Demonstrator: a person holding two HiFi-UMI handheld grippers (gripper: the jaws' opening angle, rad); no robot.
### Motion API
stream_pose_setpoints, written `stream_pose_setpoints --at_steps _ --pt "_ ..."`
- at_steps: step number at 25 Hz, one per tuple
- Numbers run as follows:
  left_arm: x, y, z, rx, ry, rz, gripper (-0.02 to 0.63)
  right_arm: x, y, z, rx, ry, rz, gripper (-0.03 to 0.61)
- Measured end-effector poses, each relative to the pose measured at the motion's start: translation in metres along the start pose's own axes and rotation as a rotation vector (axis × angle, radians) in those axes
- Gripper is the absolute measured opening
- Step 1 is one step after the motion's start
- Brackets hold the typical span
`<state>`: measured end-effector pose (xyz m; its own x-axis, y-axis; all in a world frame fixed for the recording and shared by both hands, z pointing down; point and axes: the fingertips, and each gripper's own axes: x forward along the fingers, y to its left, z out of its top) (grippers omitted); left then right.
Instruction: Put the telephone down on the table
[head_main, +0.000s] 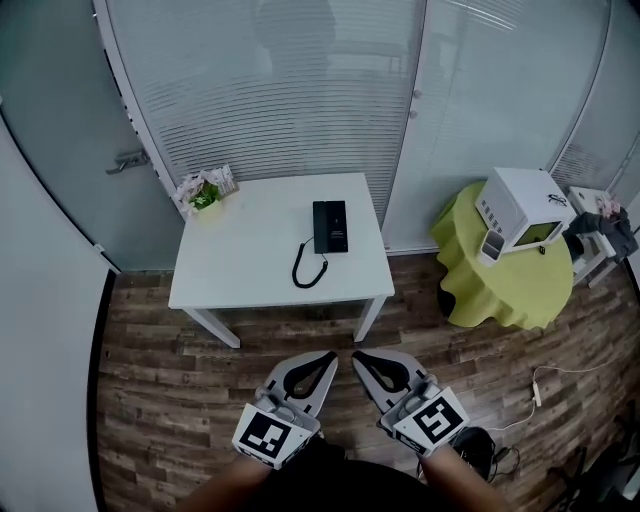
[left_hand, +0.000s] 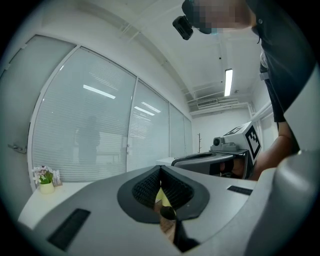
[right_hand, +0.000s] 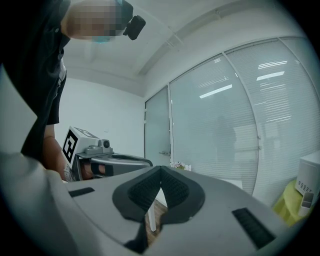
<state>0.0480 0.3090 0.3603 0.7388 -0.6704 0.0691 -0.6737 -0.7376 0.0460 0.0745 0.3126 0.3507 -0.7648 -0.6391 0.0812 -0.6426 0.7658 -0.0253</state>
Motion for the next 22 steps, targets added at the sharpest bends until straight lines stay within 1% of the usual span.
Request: stream_pose_setpoints --at_steps 6,9,11,13,16,22 --pt "-0.001 0.035 -0.004 0.002 -0.003 -0.030 0.009 0.037 -0.005 -0.004 -0.004 0.020 -0.025 0.021" --pt "-0.003 0.054 -0.007 -0.014 0.002 -0.023 0.009 0.052 -0.006 -0.002 -0.017 0.024 -0.035 0.021" --pt "-0.004 0.064 -0.007 -0.005 0.009 -0.023 0.009 0.060 -0.008 0.000 -0.022 0.026 -0.037 0.021" --pt "-0.004 0.071 -0.008 0.002 0.017 -0.023 0.009 0.065 -0.009 0.000 -0.025 0.033 -0.038 0.021" --pt "0.002 0.080 -0.008 -0.015 -0.002 -0.013 0.009 0.071 -0.013 -0.004 -0.031 0.045 -0.035 0.021" --pt "0.014 0.093 -0.010 -0.001 -0.004 -0.001 0.009 0.080 -0.028 -0.009 -0.025 0.046 -0.023 0.021"
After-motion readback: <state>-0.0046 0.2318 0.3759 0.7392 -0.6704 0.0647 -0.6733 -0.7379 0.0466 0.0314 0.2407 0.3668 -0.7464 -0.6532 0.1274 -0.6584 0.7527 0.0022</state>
